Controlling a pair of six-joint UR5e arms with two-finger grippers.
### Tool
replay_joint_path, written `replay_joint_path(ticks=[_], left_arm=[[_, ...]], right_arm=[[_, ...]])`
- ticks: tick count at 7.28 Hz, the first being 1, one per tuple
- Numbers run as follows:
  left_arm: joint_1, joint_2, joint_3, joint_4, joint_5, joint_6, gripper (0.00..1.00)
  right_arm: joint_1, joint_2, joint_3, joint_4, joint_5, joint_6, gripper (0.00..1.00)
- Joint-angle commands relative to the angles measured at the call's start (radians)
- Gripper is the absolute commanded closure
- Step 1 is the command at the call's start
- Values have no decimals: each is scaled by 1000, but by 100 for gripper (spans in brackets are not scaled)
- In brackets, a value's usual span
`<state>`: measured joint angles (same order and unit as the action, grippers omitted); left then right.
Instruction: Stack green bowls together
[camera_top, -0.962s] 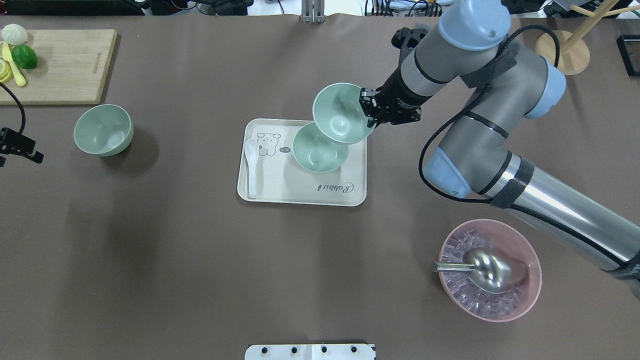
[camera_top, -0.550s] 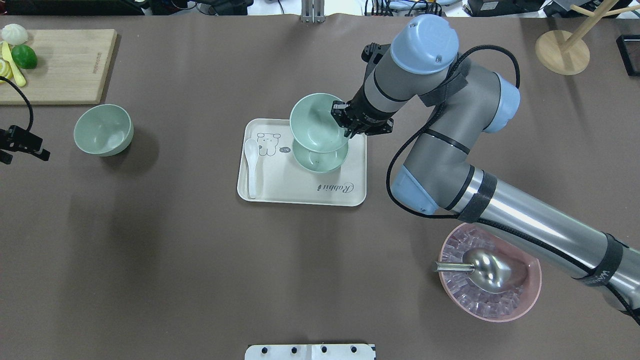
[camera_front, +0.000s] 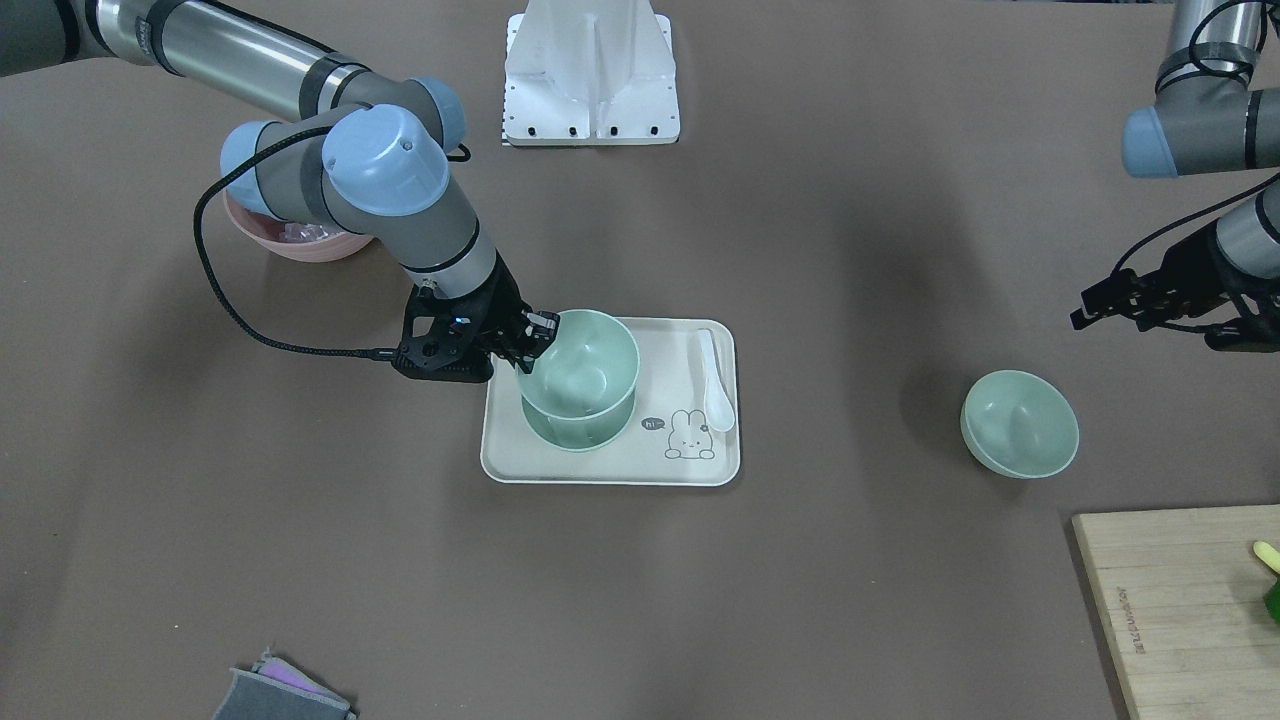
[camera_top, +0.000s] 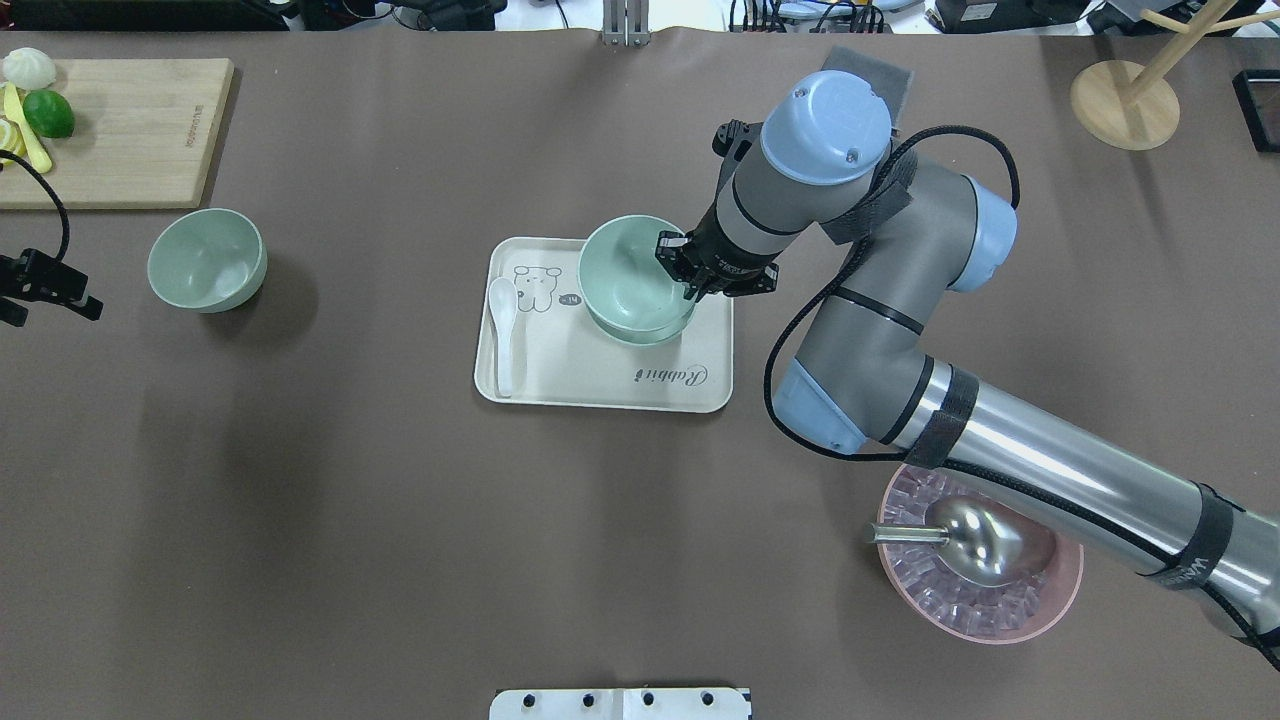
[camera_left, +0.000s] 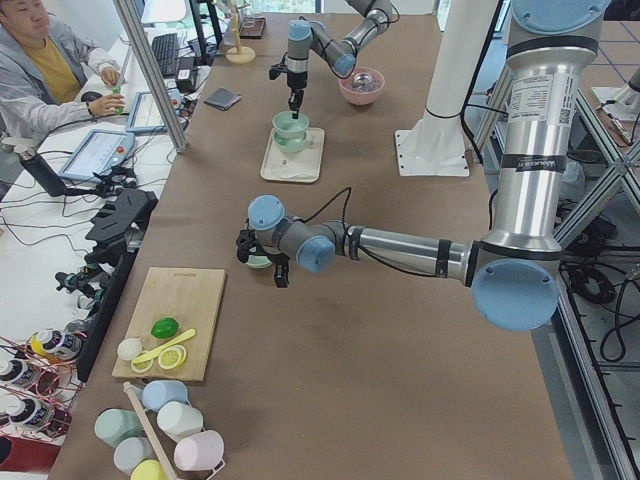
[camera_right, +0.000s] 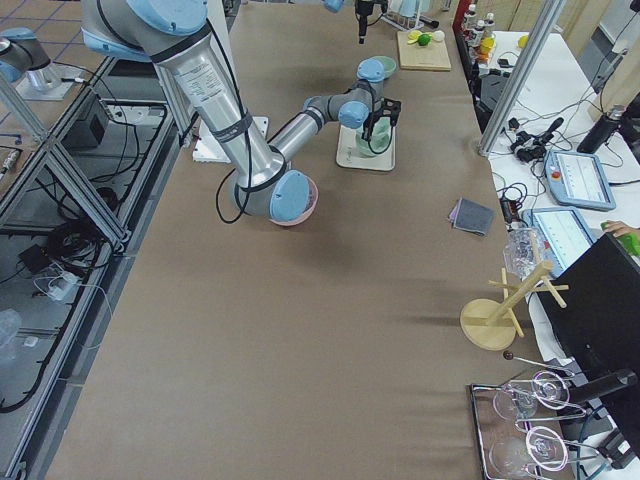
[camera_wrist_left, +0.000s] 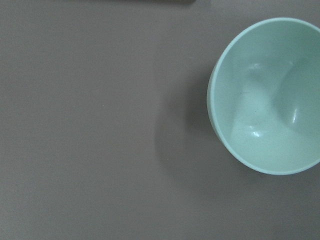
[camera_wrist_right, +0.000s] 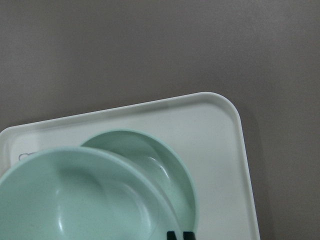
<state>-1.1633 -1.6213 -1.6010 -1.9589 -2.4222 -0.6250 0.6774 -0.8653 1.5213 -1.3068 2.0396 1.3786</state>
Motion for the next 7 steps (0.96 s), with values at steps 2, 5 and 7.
replay_joint_path(ticks=[2,5,7], left_arm=[[1,0,1,0,0,1,2],[2,-23,24,0,0,-1,2],[33,-101,96,2,29,-54,2]], right_arm=[[-1,5,-10,3,-4,-3,100],[-1,8,-48,50,-9,-1,100],[-1,8,-64,90,-7,16,0]])
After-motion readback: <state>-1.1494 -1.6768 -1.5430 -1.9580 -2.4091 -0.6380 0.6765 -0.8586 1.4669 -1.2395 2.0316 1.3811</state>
